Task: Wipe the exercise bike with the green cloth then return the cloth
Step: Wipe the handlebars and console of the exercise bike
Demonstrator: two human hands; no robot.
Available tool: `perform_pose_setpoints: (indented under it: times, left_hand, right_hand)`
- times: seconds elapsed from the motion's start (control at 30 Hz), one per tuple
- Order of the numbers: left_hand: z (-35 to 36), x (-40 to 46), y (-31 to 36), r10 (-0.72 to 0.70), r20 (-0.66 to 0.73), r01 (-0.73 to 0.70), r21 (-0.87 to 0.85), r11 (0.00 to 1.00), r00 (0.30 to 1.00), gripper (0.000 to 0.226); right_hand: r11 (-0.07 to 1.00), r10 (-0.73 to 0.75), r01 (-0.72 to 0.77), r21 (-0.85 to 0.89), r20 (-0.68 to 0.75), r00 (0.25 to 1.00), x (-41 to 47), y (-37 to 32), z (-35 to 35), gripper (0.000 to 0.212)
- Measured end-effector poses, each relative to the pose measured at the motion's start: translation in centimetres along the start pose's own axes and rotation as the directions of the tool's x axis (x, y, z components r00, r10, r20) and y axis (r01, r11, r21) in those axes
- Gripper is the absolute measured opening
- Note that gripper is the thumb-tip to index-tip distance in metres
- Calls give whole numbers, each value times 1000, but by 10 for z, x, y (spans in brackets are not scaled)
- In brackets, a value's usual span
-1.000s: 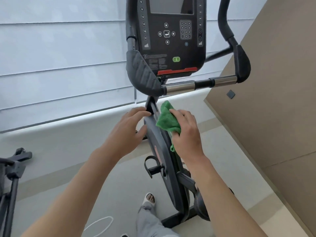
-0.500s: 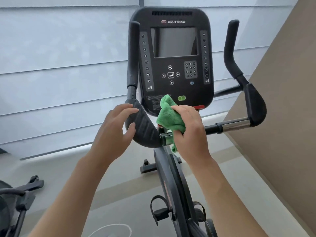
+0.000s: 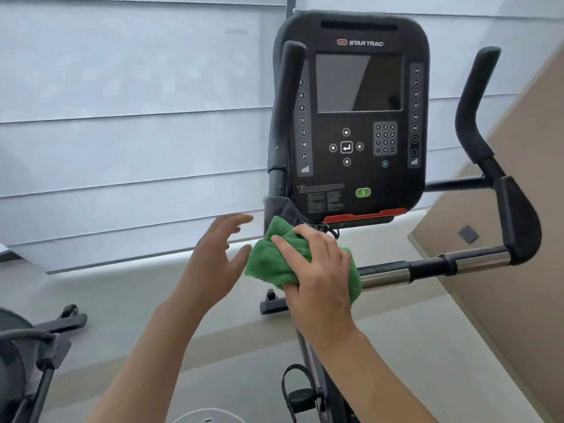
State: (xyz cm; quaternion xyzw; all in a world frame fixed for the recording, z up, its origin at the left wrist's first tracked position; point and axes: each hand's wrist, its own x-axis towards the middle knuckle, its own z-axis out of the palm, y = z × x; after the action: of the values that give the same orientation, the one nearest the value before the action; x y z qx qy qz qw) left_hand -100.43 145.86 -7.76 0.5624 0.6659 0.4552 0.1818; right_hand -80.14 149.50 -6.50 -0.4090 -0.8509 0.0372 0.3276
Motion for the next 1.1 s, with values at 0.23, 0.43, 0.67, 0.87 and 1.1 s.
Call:
perform_pose_setpoints:
  times: [0.23, 0.43, 0.67, 0.87, 1.1]
  left_hand:
    - [-18, 29, -9, 47, 28, -47, -29, 998, 998, 47]
    - [-29, 35, -10, 39, 33, -35, -109, 993, 999, 50]
    - [-32, 30, -16, 98, 83, -75, -243, 967, 992, 43]
    - [-24, 31, -7, 190, 142, -140, -306, 942, 971, 47]
    - [-18, 30, -5, 192, 198, -122, -321, 939, 961, 51]
  right_hand:
    - [997, 73, -73, 4, -51, 996, 84, -21, 23, 38]
    - [989, 131, -131, -72, -11, 991, 125, -25, 35, 35]
    - [978, 76, -85, -191, -53, 996, 52, -39, 19, 47]
    - [967, 96, -107, -233, -58, 994, -25, -44, 10, 55]
    - [935, 260, -299, -191, -202, 944, 48, -26, 11, 43]
